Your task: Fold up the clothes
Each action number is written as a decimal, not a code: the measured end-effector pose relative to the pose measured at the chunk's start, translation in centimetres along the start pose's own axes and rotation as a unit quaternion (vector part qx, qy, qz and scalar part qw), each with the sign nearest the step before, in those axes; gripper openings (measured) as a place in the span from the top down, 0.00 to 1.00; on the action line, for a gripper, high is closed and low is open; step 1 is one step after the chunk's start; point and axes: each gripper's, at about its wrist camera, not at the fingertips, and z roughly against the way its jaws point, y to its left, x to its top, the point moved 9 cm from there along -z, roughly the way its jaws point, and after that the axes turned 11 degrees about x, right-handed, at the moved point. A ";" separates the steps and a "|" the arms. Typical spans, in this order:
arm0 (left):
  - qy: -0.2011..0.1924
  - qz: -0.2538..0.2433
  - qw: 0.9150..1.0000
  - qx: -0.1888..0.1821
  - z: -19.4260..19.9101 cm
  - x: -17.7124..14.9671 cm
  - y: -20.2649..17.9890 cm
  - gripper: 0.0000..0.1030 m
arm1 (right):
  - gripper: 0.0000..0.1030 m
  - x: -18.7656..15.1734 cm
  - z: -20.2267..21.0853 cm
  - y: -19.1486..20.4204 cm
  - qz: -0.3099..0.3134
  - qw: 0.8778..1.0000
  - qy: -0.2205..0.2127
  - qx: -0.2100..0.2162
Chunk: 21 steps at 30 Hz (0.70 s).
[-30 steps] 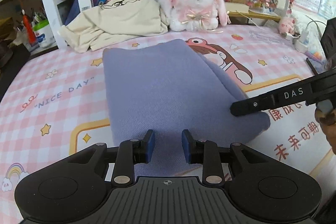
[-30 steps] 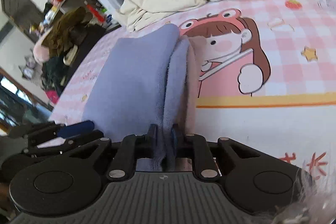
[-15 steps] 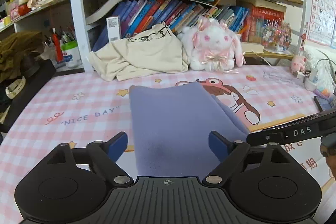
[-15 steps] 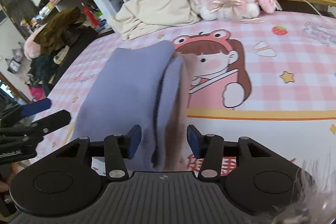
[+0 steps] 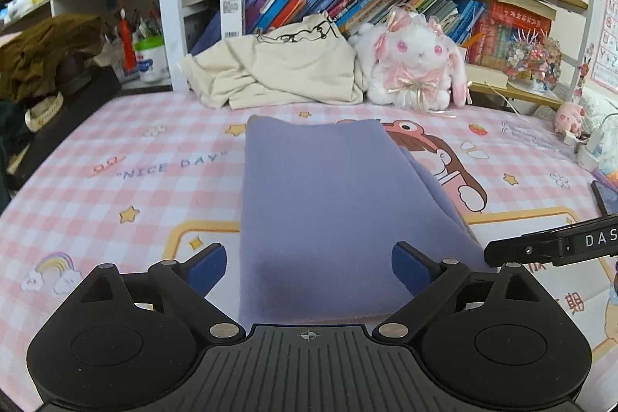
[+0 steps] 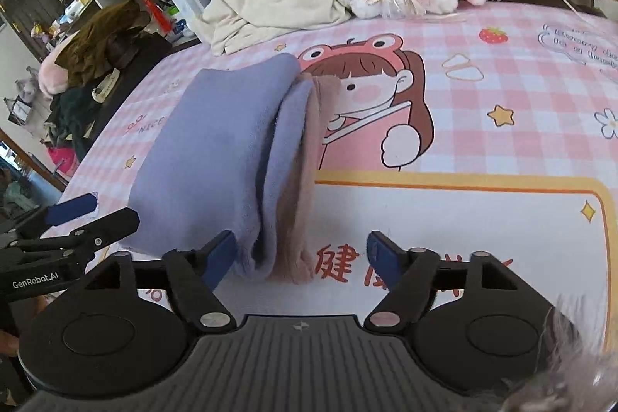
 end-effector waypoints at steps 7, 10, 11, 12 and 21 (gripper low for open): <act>0.051 0.033 0.998 -0.007 -2.4 -0.1 1.9 0.08 | 0.23 0.5 -1.9 -1.4 -0.099 0.993 0.034 0.046; 0.081 0.088 0.992 -0.044 -3.8 0.1 3.4 0.08 | 0.25 0.7 -2.6 -1.5 -0.131 0.989 0.033 0.055; 0.090 0.107 0.988 -0.060 -4.2 0.1 3.7 0.08 | 0.25 0.8 -2.8 -1.4 -0.136 0.989 0.032 0.055; 0.096 0.118 0.986 -0.074 -4.6 0.2 4.0 0.08 | 0.26 1.0 -3.0 -1.4 -0.142 0.988 0.030 0.054; 0.166 0.173 0.958 -0.158 -8.8 -0.2 5.0 0.26 | 0.46 1.2 -4.6 -0.8 -0.179 0.983 0.016 0.039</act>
